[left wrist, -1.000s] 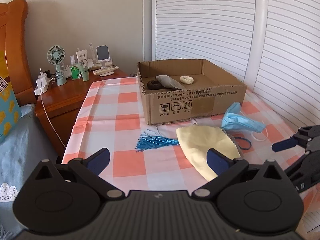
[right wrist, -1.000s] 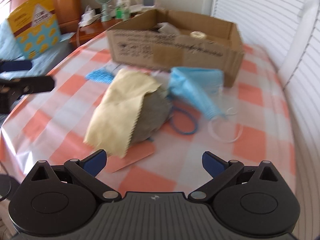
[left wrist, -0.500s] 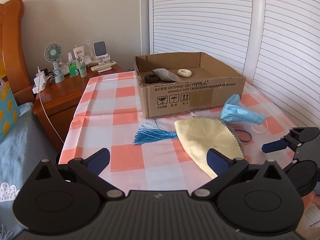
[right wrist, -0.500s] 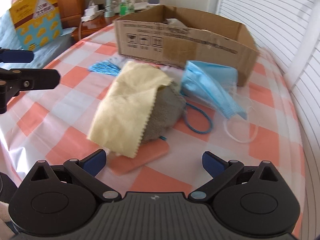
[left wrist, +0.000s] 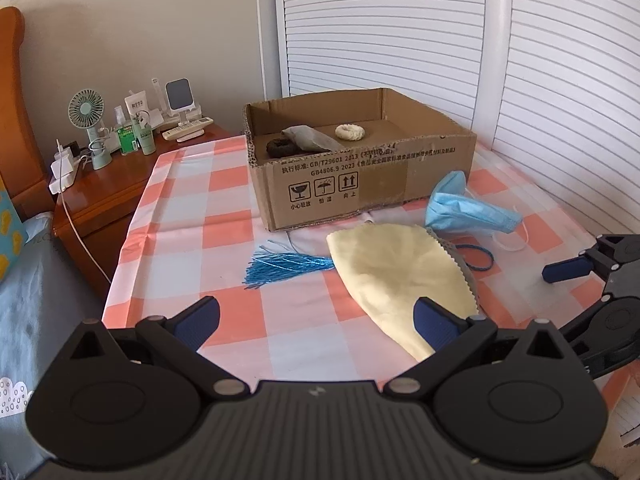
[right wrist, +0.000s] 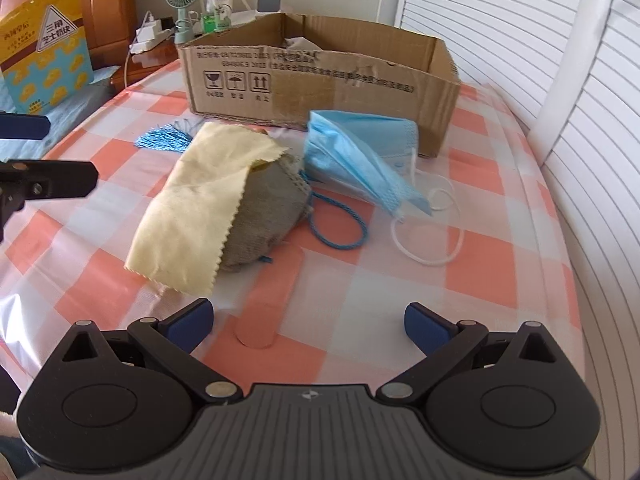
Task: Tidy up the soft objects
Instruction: 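Close the left gripper on the edge of the yellow cloth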
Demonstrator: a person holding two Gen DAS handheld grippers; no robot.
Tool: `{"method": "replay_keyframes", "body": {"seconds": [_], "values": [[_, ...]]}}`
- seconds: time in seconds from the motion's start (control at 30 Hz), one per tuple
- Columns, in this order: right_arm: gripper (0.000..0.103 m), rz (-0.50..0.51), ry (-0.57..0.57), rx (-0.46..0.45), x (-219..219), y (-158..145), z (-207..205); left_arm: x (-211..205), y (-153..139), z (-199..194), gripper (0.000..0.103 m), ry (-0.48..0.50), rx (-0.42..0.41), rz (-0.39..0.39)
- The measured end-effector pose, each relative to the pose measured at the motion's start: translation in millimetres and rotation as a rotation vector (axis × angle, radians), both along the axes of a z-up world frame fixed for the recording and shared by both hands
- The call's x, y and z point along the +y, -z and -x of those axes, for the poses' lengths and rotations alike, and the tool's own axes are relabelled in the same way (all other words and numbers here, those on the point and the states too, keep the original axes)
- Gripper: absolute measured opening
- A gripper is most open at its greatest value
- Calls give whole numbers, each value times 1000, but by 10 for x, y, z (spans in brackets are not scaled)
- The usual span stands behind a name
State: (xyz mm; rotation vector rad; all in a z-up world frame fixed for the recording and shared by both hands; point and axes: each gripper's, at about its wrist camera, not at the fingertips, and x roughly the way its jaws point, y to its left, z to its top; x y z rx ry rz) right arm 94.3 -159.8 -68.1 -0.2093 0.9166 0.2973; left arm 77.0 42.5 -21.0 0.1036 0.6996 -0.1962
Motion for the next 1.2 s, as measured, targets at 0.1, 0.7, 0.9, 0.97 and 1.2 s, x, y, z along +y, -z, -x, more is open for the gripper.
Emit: {"method": "replay_keyframes", "body": {"seconds": [0.1, 0.7, 0.9, 0.97, 1.2], "values": [[103, -16, -8, -9, 5, 16, -22, -41, 13, -4, 102, 10, 10, -8], [103, -47, -46, -76, -138, 43, 83, -631, 146, -531, 103, 174, 71, -11], [103, -51, -49, -83, -145, 42, 113, -638, 292, -667, 102, 114, 106, -47], [103, -52, -51, -83, -147, 41, 110, -539, 286, -649, 102, 81, 104, -53], [103, -54, -53, -87, -149, 42, 117, -210, 354, -689, 102, -15, 128, -118]]}}
